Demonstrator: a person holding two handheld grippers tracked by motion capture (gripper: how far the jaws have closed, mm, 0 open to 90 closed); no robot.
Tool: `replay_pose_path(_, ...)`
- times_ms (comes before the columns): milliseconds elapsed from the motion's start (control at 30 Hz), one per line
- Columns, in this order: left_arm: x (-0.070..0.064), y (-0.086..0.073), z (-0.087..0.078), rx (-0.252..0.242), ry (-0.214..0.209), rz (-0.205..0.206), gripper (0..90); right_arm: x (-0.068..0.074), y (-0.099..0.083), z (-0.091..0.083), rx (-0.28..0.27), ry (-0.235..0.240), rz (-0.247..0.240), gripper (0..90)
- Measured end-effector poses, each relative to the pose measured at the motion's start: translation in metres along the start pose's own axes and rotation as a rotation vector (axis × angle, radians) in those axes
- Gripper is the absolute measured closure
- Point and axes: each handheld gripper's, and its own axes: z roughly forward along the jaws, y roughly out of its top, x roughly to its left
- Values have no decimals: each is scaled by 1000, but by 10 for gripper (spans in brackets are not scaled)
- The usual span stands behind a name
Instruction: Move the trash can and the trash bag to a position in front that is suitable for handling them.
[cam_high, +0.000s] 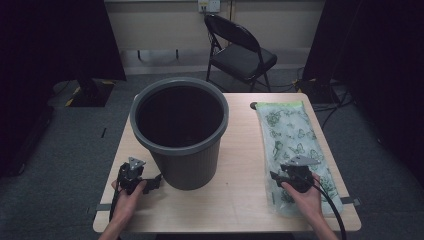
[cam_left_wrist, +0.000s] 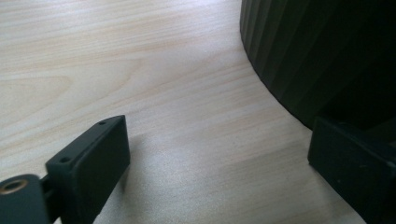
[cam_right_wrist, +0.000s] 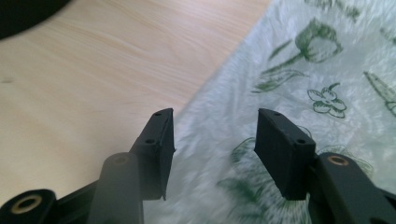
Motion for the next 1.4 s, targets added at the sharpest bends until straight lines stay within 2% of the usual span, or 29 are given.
replay_pose_path(100,0,0,-1,-3,-4,9,71,-8,-2,17,32,-4,17,428)
replay_pose_path(167,0,-1,-1,-9,-15,11,86,-8,-3,20,44,0,11,416)
replay_pose_path(333,0,-1,-4,-14,-39,39,149,-11,-7,16,51,-6,7,412)
replay_pose_path(367,0,-1,-5,-3,-48,46,157,-11,-7,15,58,-14,5,408)
replay_pose_path(433,1,1,-8,18,-58,51,168,-7,-4,11,36,-8,2,383)
replay_pose_path(467,1,2,-11,21,-68,53,182,-4,1,10,18,3,-2,374)
replay_pose_path(567,3,11,-24,-20,-49,70,166,10,23,10,-25,61,-19,359)
replay_pose_path(633,8,19,-32,-60,-49,51,166,20,43,15,-62,114,-27,363)
replay_pose_path(667,12,24,-36,-80,-35,43,166,27,54,19,-79,119,-38,365)
replay_pose_path(700,15,28,-38,-106,-29,29,166,38,76,26,-120,138,-55,385)
replay_pose_path(733,19,32,-40,-120,-20,19,166,43,86,31,-128,153,-58,384)
replay_pose_path(767,25,36,-41,-126,-18,0,166,43,86,31,-128,153,-58,384)
replay_pose_path(833,37,45,-42,-146,-29,-46,166,52,105,42,-144,166,-72,387)
replay_pose_path(933,50,57,-40,-174,-1,-68,166,64,129,60,-148,181,-84,386)
replay_pose_path(1033,58,65,-33,-200,-26,-103,171,69,144,75,-148,185,-70,378)
replay_pose_path(1067,58,68,-30,-201,-31,-104,173,72,152,83,-150,179,-61,368)
replay_pose_path(1133,54,71,-25,-189,-15,-74,173,74,154,85,-160,182,-62,374)
replay_pose_path(1167,51,71,-22,-192,-27,-64,170,75,155,86,-169,168,-54,376)
replay_pose_path(1267,44,72,-18,-204,-103,-52,176,74,152,86,-172,180,-49,357)
replay_pose_path(1300,41,73,-18,-205,-94,-46,245,74,152,85,-174,183,-51,369)
replay_pose_path(1333,37,74,-18,-205,-75,-21,245,74,152,85,-174,183,-51,369)
replay_pose_path(1400,33,75,-20,-208,-70,-6,335,73,150,83,-177,196,-54,374)
